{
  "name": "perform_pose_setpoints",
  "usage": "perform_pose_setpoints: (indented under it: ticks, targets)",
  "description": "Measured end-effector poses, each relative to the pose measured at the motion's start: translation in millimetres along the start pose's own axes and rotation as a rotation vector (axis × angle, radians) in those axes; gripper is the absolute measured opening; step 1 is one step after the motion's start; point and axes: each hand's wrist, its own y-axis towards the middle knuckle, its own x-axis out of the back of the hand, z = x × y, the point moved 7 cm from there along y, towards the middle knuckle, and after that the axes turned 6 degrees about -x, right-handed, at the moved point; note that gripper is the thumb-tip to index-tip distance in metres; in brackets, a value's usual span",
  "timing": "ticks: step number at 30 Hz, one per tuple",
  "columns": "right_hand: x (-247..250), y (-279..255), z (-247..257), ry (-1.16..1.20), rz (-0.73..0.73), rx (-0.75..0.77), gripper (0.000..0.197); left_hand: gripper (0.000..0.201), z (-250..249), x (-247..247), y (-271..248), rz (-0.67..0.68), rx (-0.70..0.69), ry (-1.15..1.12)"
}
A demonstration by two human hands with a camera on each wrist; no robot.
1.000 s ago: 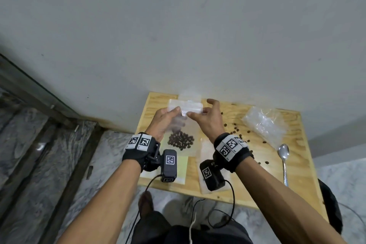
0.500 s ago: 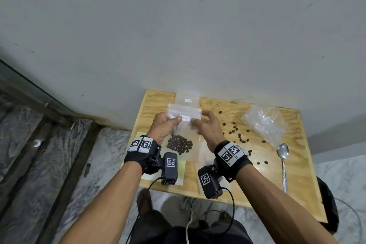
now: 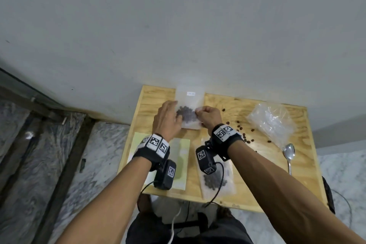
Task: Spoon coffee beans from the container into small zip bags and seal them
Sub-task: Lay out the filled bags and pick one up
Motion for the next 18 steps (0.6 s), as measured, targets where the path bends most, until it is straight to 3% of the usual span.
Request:
perform_pose_setpoints:
  ticks: [3,6,8,9,14,18]
  targets:
    - [-5.8,18.2,4.8,-0.118,-0.056,-0.025,0.019,0.056,-4.1,-26.8,-13.1,0.242,-0.156,0.21]
    - [-7.5,20.7,10.9,-0.216,-0.087,-0.018,0.023,0.07,7.4,-50.1,-19.7,0.451,-0.133,0.33]
    - [-3.9,19.1,12.4,-0.261,-0.096,0.002,0.012,0.076,15.9,-60.6,-21.1,0.534,-0.106,0.405]
    - [0.2,16.8,12.3,-0.277,-0.096,0.012,0.008,0.078,18.8,-64.0,-21.2,0.557,-0.097,0.428]
    - [43.8,-7.1,3.1,-0.429,-0.177,0.084,0.028,0.078,20.3,-68.4,-20.1,0.606,-0.079,0.436]
    - [68.4,-37.7,-25.1,-0.679,-0.135,0.065,0.044,0.077,20.0,-71.0,-20.3,0.624,-0.056,0.452]
